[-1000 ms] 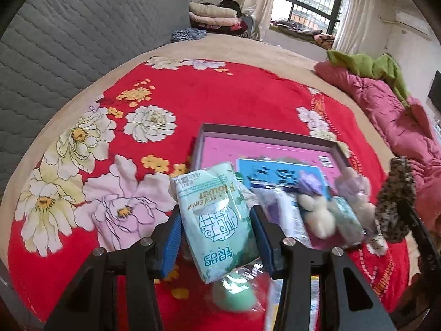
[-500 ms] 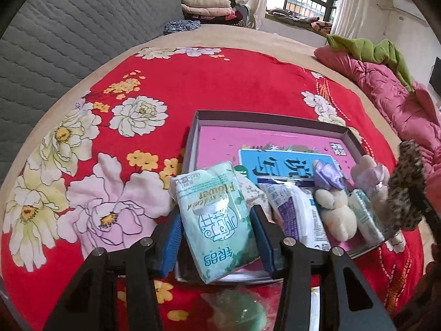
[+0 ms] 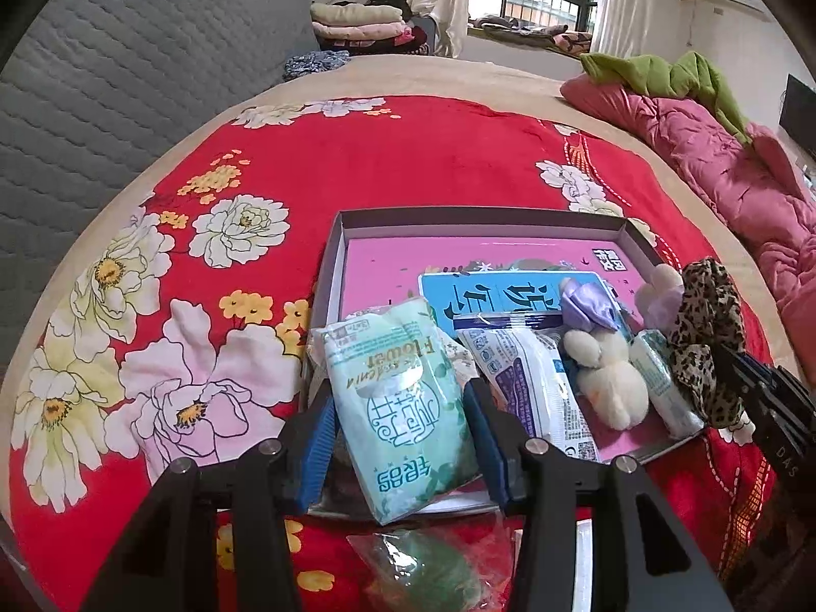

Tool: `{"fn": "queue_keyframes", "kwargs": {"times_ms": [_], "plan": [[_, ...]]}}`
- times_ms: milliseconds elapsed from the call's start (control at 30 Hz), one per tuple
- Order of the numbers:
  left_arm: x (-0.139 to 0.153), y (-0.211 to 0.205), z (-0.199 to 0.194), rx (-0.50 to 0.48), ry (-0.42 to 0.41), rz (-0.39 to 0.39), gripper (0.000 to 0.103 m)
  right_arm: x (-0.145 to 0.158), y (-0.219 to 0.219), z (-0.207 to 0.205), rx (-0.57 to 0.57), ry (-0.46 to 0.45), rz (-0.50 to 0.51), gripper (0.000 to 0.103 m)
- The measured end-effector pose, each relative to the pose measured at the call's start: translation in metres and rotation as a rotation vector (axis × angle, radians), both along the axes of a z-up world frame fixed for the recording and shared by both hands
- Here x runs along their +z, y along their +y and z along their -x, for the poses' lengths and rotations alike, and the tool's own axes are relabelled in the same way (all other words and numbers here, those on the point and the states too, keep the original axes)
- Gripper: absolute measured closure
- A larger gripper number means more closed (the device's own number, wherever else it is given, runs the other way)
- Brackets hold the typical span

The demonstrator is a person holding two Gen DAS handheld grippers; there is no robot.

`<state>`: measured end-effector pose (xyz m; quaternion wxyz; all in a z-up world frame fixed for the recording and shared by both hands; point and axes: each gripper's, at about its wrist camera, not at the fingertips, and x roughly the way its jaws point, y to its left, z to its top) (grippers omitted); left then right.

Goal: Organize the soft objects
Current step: 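Lower the leopard-print cloth into the box with the right tool and open it, then lower the tissue pack into the box with the left tool and open it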

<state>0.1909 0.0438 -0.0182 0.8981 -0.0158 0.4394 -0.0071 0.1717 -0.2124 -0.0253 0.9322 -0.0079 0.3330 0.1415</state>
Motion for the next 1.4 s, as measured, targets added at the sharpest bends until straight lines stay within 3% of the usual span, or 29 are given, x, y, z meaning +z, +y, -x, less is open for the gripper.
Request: {"fn": "queue_keyframes", "kwargs": {"times_ms": [133,200,300,600,1033,1400], "plan": [[0.001,-0.002,0.001,-0.004,-0.003,-0.014,0.053,0.002,0.003,0.002,-0.009,-0.04,0.043,0.077],[0.001,-0.003,0.001,-0.005,-0.002,-0.011,0.053,0.004,0.004,0.003,-0.012,-0.063,0.067,0.064],[0.001,-0.003,0.0,-0.007,-0.003,-0.015,0.053,0.007,0.003,0.004,-0.013,-0.085,0.064,0.054],[0.002,-0.001,0.0,-0.006,0.001,-0.008,0.053,0.018,-0.004,0.01,-0.018,-0.131,0.024,0.038],[0.0,0.012,-0.002,-0.002,0.019,0.116,0.05,0.02,-0.008,0.012,-0.027,-0.137,0.023,0.036],[0.002,0.013,-0.01,0.019,-0.002,0.07,0.047,0.02,-0.007,0.013,-0.024,-0.14,0.026,0.036]]}}
